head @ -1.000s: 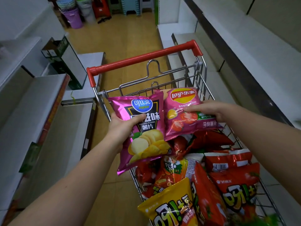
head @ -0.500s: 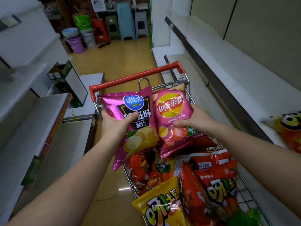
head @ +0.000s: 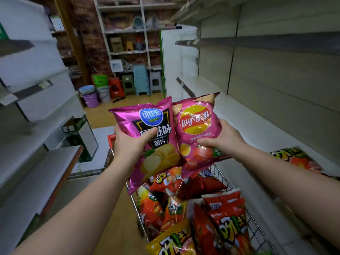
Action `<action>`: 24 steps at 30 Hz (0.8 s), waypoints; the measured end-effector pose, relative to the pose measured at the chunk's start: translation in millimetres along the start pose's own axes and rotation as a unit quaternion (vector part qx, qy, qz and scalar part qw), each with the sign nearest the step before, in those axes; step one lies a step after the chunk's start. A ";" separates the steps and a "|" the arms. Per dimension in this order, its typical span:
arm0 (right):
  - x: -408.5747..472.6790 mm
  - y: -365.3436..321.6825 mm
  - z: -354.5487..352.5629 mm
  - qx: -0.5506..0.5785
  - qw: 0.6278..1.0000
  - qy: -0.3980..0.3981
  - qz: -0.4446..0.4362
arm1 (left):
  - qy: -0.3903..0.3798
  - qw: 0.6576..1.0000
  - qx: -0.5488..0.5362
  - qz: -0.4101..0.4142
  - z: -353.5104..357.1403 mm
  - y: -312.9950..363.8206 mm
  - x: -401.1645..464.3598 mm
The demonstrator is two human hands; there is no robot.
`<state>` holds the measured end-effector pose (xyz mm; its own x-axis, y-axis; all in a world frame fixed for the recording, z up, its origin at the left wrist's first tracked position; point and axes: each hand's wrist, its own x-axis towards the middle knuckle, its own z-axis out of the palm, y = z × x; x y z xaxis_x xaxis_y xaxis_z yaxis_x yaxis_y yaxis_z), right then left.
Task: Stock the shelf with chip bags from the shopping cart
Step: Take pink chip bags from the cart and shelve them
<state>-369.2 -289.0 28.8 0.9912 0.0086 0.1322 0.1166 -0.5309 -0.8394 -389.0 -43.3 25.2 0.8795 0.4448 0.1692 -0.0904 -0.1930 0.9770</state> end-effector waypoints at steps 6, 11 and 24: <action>-33.3 -38.8 -27.6 -0.007 0.997 0.080 0.002 | -0.062 0.996 -0.051 0.047 -8.1 41.5 1.8; -79.3 -65.8 -39.3 -0.014 0.987 0.154 0.031 | -0.151 0.982 -0.075 0.082 -15.2 69.9 2.5; -270.7 -134.7 -103.1 -0.069 0.923 0.357 0.126 | -0.386 0.898 -0.141 0.159 10.1 162.2 -87.8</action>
<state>-659.6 -307.2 160.5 0.6850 -0.6653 0.2968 -0.1710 -0.5429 -0.8222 -476.1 -122.5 167.5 0.8400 -0.3525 0.4124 -0.4141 0.0747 0.9072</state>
